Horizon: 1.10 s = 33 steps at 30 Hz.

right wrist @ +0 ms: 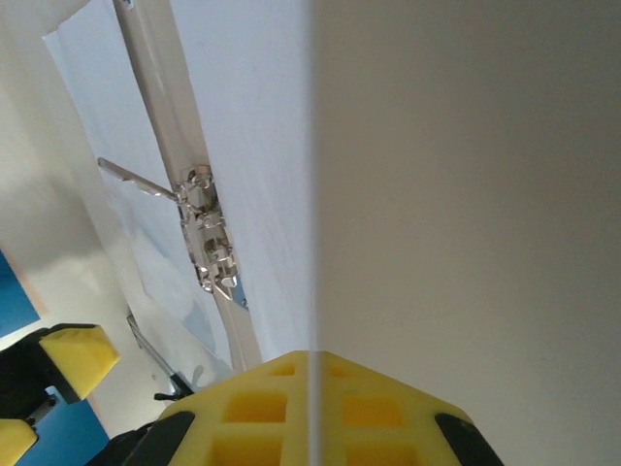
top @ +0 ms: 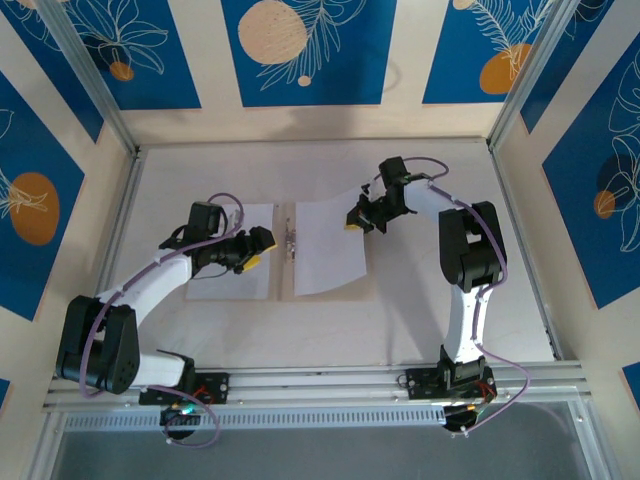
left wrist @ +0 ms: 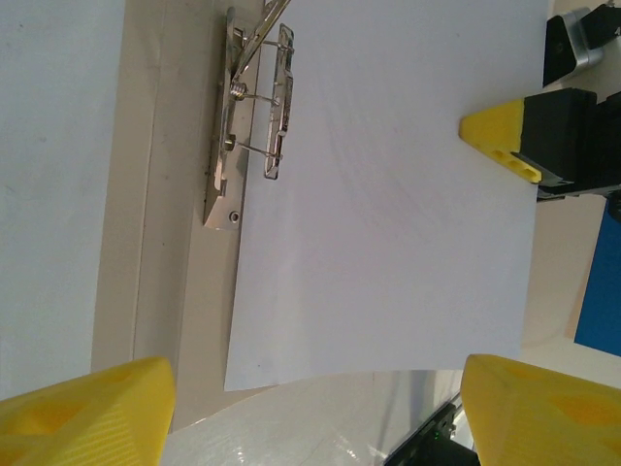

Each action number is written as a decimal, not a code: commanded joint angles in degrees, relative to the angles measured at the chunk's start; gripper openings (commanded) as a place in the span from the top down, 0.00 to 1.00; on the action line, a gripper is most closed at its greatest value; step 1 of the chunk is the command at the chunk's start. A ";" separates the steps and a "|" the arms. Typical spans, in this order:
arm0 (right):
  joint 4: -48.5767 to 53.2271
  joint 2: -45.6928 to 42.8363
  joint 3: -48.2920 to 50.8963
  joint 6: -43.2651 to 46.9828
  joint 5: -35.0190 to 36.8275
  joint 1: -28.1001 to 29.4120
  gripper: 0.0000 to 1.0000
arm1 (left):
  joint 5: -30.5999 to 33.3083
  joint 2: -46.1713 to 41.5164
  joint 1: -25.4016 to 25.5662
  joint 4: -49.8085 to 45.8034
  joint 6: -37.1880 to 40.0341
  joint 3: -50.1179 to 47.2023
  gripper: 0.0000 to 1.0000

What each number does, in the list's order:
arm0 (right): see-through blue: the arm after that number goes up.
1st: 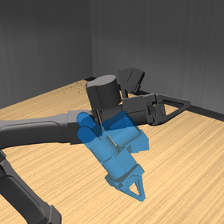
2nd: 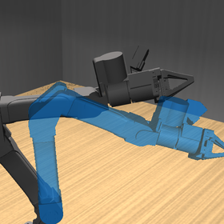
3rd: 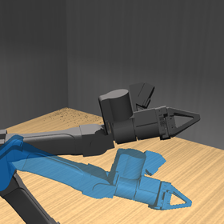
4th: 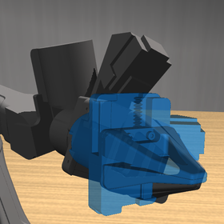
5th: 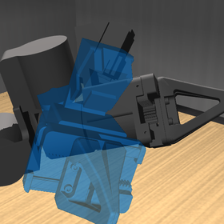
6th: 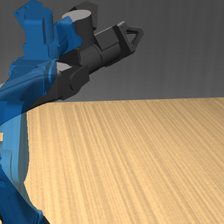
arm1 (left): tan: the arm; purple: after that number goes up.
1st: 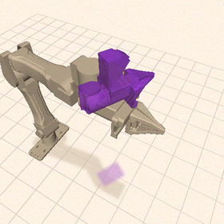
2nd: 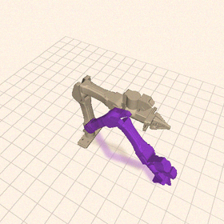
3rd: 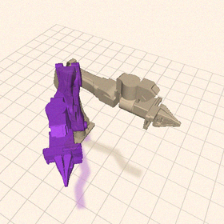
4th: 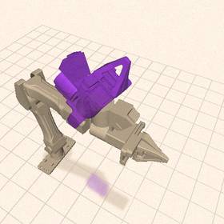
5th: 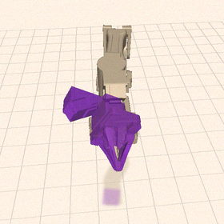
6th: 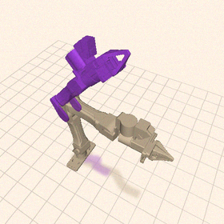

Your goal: Put the files into the folder

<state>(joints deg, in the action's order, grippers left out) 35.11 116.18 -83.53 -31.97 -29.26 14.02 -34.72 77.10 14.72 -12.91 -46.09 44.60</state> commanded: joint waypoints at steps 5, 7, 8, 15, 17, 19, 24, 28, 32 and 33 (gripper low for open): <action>2.49 1.72 -3.14 -1.76 -5.54 -0.92 0.97 | -1.65 0.94 -0.92 -0.04 0.21 0.05 0.23; 2.42 2.25 -3.37 -2.12 -5.51 -0.92 0.97 | -1.68 1.16 -0.88 -0.01 0.30 0.04 0.23; 2.35 2.48 -3.39 -2.27 -5.66 -0.90 0.97 | -1.73 1.21 -0.92 0.03 0.29 0.09 0.22; 1.19 3.85 -3.09 -3.64 -6.35 -0.64 0.97 | -1.68 1.51 -0.92 0.00 0.38 -0.13 0.22; 0.54 4.00 -2.82 -3.59 -6.23 -0.38 0.97 | -1.59 1.49 -0.92 0.02 0.41 -0.15 0.22; 0.48 4.05 -2.77 -2.90 -5.69 -0.04 0.97 | -1.65 1.58 -0.94 -0.01 0.50 -0.23 0.22; 0.54 3.98 -2.65 0.24 -3.65 0.91 0.96 | -1.69 1.83 -0.92 0.08 0.62 -0.52 0.23; -1.35 2.87 -1.02 1.81 -2.33 1.49 0.96 | -1.78 1.96 -0.92 0.18 0.56 -0.57 0.22; -2.19 1.98 0.11 3.57 -0.81 1.75 0.96 | -1.84 2.02 -0.92 0.29 0.57 -0.81 0.23; -2.49 1.71 0.52 3.89 -0.59 1.87 0.96 | -1.86 2.09 -0.91 0.25 0.59 -0.83 0.23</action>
<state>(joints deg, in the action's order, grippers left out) 32.97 119.59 -84.38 -30.48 -30.63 15.44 -35.38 78.78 14.72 -12.91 -46.09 44.38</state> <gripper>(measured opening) 0.064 0.775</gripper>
